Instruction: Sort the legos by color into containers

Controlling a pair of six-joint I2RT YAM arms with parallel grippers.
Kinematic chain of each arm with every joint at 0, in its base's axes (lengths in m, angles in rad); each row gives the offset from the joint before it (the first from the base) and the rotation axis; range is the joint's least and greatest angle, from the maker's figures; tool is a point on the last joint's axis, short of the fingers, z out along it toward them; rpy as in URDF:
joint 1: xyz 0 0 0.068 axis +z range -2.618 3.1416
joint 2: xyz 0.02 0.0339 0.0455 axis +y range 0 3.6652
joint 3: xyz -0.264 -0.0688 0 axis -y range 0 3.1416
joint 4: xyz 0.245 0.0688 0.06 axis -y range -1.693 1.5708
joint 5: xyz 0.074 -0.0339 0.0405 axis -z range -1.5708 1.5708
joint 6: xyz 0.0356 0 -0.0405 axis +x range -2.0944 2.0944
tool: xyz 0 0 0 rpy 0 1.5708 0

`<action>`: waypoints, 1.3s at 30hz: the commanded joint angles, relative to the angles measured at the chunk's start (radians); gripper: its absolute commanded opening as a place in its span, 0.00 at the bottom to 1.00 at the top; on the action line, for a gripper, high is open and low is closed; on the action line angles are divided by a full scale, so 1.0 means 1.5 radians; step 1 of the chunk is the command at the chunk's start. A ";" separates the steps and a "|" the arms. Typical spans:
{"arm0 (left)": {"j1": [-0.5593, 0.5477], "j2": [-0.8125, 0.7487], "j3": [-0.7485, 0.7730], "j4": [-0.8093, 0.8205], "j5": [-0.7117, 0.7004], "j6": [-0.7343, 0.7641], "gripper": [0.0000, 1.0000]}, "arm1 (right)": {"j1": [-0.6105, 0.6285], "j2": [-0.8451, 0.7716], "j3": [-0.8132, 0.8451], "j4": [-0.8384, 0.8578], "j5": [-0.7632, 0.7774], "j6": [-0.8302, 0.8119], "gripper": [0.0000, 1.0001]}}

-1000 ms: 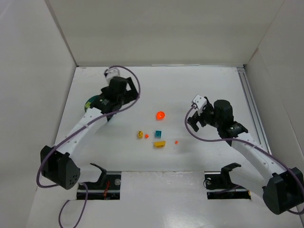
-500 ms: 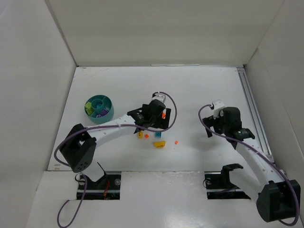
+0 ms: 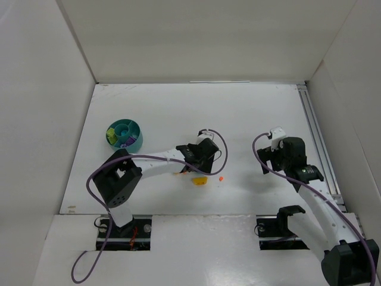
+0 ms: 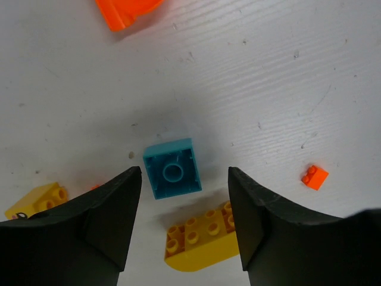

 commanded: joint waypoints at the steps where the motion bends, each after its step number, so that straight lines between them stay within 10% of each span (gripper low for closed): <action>1: -0.018 0.008 0.015 -0.018 -0.026 -0.026 0.56 | -0.006 -0.009 0.008 0.000 0.005 0.011 1.00; 11: -0.018 0.007 0.015 -0.024 -0.039 -0.041 0.27 | -0.006 -0.015 0.008 0.000 -0.001 0.011 1.00; 21: 0.011 -0.069 0.051 -0.088 -0.166 -0.048 0.24 | -0.006 -0.021 0.002 0.006 -0.001 -0.001 1.00; 39: 0.524 -0.264 0.049 -0.058 -0.162 0.003 0.26 | -0.012 0.014 0.015 0.018 -0.026 -0.028 1.00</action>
